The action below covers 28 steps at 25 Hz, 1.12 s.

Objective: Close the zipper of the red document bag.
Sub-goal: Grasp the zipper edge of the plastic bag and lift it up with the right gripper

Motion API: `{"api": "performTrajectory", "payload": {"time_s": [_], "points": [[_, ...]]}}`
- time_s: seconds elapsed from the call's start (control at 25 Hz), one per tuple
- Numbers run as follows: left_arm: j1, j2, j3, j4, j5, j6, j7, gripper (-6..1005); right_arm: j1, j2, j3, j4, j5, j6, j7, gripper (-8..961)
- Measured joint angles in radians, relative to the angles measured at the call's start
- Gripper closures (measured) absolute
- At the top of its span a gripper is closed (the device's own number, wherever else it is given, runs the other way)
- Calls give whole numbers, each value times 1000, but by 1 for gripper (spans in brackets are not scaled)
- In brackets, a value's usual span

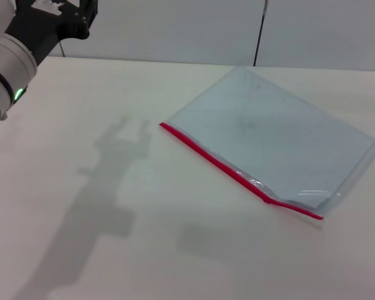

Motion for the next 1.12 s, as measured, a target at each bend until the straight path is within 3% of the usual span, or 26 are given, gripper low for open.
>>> {"api": "performTrajectory", "payload": {"time_s": [0.48,0.64,0.76,1.08,1.12], "points": [[-4,-1,-1,-11,-8,2,-4,543,8,-3,9,3,48,0,27,347],[-5,-1,-1,-14,-9,1,-4,544,12,-7,39,-2,84,-56,38,347],[-5,-1,-1,-21,-10,-4,-5,544,2,-6,102,-15,112,-189,39,348],[-5,-1,-1,-22,-11,-3,-6,546,-33,-5,318,-39,131,-693,33,349],[-5,-1,-1,-22,-11,-2,-6,546,-34,-5,324,-40,129,-706,31,349]]}}
